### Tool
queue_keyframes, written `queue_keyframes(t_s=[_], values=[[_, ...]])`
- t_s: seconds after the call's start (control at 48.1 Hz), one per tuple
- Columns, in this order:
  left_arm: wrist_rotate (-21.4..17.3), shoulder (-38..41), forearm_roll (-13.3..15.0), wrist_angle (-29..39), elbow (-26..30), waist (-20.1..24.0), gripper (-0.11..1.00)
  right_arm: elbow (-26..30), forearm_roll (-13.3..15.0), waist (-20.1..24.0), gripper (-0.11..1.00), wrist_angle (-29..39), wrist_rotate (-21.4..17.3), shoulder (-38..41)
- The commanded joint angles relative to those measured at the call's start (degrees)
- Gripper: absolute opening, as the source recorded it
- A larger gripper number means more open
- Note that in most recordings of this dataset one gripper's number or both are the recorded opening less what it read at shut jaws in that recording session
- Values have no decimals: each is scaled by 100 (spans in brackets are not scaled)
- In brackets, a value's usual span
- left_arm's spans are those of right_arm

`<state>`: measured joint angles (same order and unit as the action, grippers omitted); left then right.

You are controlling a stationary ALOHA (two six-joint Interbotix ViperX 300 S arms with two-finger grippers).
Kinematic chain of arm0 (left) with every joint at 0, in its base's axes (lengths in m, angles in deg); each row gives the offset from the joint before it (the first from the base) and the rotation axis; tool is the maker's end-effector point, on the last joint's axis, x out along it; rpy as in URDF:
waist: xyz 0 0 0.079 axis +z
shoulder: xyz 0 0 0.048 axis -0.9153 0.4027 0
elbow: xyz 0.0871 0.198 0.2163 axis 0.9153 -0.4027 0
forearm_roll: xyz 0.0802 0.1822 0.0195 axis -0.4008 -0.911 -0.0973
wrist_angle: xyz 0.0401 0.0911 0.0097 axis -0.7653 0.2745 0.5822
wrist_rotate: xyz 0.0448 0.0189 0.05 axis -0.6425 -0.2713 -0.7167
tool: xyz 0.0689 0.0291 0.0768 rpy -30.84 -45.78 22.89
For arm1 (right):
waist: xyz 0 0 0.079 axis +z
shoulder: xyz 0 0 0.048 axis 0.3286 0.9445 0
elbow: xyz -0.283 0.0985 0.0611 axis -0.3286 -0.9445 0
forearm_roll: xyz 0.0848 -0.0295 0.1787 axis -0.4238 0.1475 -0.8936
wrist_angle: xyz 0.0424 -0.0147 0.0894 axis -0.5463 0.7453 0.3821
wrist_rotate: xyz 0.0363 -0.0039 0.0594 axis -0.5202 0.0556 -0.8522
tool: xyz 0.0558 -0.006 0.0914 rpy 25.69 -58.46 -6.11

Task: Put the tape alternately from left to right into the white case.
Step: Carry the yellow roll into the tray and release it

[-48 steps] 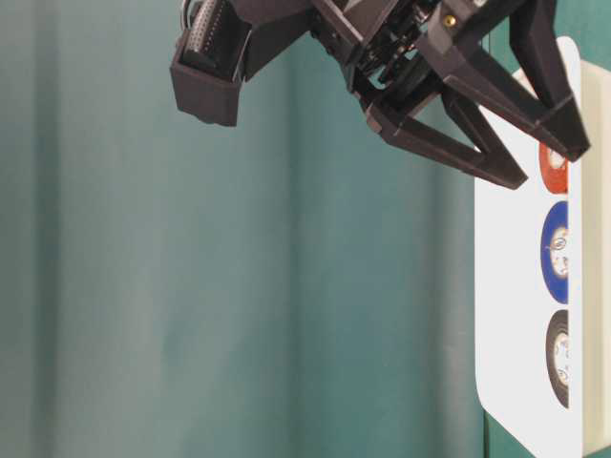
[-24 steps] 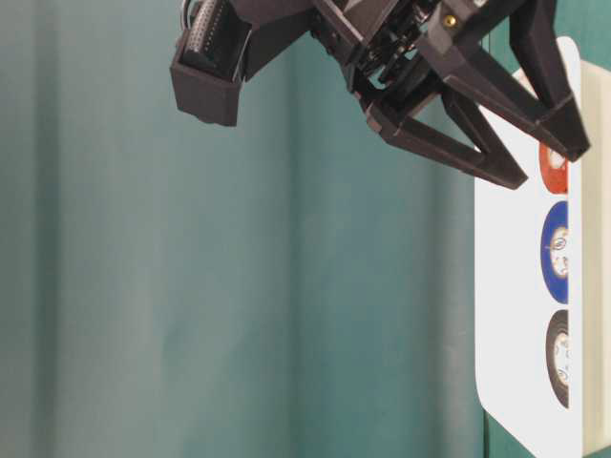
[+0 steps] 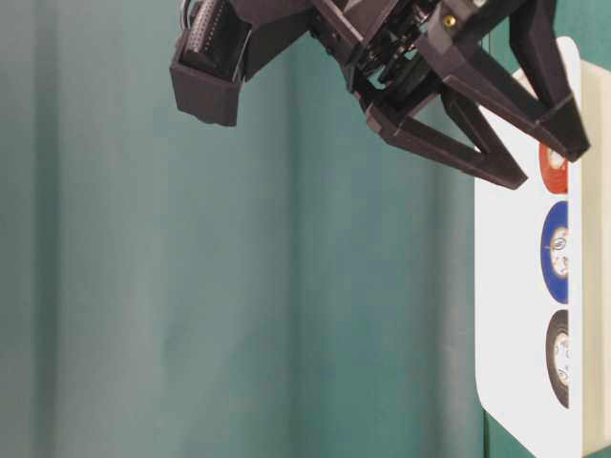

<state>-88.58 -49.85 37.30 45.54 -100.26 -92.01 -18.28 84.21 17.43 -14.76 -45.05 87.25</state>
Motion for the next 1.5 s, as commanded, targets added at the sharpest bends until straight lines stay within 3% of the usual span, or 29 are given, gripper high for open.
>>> queue_keyframes(t_s=[0.0,0.499,0.956,1.476], values=[[-9,-97,0,-35,167,272,27,44,-18,9,85,-18,-9,-70],[-53,-97,-9,-79,237,1819,27,44,-9,18,85,-44,-9,-18],[-501,-79,-9,-369,343,3190,27,44,-9,9,85,-53,-9,44],[-519,308,-9,-571,642,4790,27,44,-9,18,85,-44,-9,44]])
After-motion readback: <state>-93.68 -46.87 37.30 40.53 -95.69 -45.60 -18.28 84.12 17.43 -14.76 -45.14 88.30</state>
